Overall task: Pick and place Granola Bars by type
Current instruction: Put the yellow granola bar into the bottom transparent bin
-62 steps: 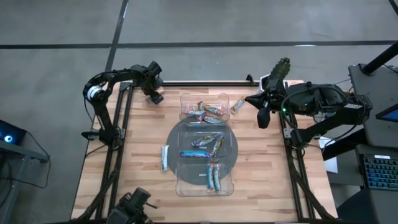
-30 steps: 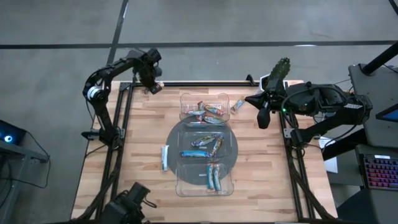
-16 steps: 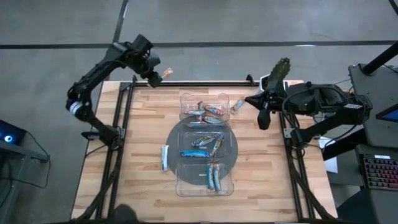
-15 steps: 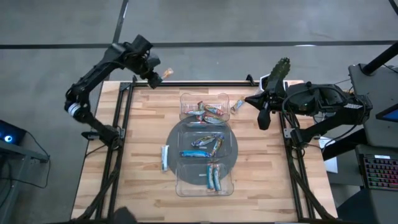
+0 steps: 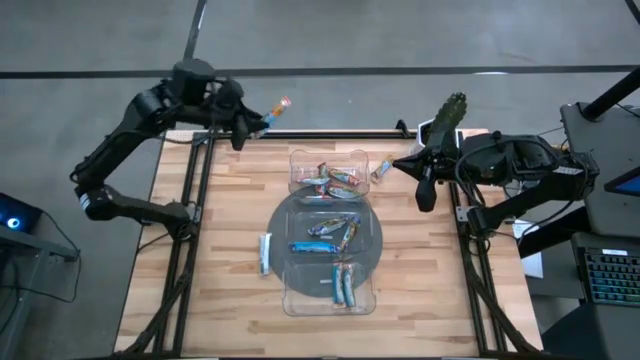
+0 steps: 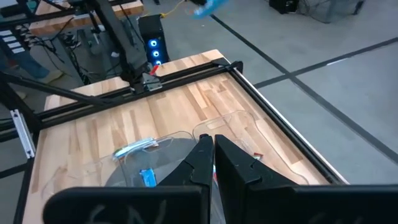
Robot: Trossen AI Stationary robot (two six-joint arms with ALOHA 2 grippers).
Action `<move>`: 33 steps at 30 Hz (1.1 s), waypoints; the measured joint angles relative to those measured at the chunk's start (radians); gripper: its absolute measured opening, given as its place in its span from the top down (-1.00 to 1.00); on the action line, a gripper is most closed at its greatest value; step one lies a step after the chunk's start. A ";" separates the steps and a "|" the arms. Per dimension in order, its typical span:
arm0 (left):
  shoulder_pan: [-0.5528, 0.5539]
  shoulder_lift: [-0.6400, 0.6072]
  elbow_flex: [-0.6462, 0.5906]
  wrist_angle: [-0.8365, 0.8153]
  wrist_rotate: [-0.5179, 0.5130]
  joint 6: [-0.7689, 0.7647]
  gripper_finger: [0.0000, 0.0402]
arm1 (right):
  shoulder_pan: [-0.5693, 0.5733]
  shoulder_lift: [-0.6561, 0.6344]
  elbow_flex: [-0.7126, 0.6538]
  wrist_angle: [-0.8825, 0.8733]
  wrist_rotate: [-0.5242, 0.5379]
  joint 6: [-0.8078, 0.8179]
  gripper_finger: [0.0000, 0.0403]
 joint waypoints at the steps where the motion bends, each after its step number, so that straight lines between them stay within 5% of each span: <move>1: -0.009 -0.016 0.000 0.025 0.000 -0.017 0.57 | 0.000 0.000 0.000 0.000 0.000 0.000 0.96; 10: -0.075 -0.109 0.019 0.201 0.104 -0.115 0.57 | 0.000 -0.002 0.000 0.007 -0.023 -0.007 0.96; 15: -0.146 -0.113 0.070 0.202 0.133 -0.097 0.57 | 0.000 -0.009 0.000 0.020 -0.043 -0.036 0.96; 23: -0.283 -0.091 0.101 0.201 0.144 -0.036 0.64 | 0.000 -0.054 0.000 0.118 -0.232 -0.143 0.96; 33: -0.387 -0.037 0.099 0.169 0.127 -0.041 0.76 | 0.000 -0.160 0.000 0.111 -0.226 -0.135 0.96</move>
